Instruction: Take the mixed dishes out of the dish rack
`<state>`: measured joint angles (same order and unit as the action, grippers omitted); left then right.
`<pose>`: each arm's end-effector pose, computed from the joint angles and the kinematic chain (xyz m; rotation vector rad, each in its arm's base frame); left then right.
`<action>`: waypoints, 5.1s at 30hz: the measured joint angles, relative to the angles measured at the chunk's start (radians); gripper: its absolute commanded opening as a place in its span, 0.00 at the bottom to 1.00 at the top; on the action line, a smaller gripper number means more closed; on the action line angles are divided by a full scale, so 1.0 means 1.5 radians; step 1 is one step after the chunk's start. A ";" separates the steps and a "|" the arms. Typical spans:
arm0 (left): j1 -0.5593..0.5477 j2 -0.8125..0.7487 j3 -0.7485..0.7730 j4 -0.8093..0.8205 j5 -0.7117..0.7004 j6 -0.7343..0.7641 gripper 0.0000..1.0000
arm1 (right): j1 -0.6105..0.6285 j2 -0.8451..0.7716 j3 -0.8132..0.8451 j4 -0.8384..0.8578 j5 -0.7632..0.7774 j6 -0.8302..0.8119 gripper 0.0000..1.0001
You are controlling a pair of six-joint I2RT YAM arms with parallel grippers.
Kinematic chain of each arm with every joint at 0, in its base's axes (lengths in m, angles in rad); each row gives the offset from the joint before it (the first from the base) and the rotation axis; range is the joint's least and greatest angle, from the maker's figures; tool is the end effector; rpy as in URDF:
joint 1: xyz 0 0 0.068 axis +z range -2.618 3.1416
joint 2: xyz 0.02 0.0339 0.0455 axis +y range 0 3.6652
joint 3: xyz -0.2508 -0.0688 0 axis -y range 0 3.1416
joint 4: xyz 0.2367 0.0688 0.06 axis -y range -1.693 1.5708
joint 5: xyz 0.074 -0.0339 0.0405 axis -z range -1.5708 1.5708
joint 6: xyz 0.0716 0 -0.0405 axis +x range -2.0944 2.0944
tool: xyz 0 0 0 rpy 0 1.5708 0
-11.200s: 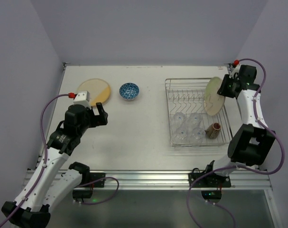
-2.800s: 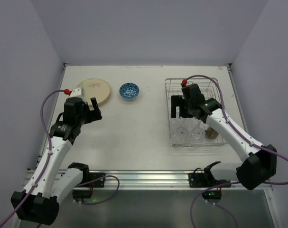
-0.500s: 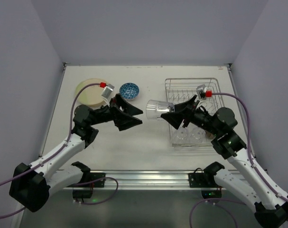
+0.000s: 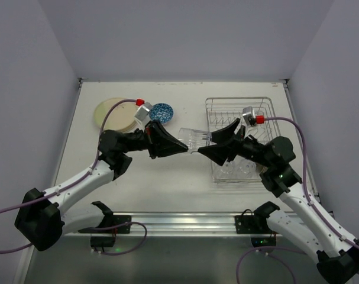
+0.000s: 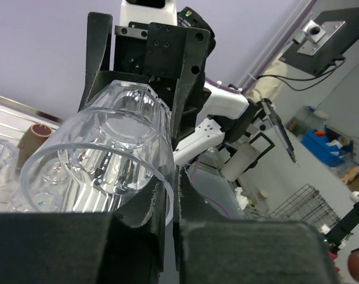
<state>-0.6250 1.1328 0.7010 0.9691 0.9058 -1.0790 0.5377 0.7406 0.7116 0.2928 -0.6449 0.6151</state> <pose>0.1740 -0.1950 0.3565 0.7005 1.3416 -1.8909 0.1497 0.1394 0.3700 -0.5478 1.4010 1.3675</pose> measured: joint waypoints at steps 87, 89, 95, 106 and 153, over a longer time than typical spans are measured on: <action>-0.111 -0.108 0.161 -1.109 -0.937 0.440 1.00 | 0.030 0.254 0.135 -0.729 0.573 -0.036 0.91; -0.111 -0.112 0.161 -1.110 -0.937 0.440 1.00 | 0.047 0.270 0.135 -0.735 0.596 -0.021 0.90; -0.111 -0.110 0.135 -1.109 -0.937 0.440 1.00 | 0.068 0.289 0.135 -0.753 0.628 0.009 0.82; -0.111 -0.102 0.118 -1.110 -0.925 0.440 1.00 | 0.097 0.324 0.138 -0.754 0.642 0.042 0.46; -0.152 -0.059 0.007 -0.024 -0.109 0.056 0.62 | 0.108 -0.136 0.087 -0.245 0.191 -0.084 0.27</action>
<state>-0.8536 1.0447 0.7116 0.9337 0.7422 -0.9955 0.7002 0.5373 0.8425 -0.0750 -0.3588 0.4889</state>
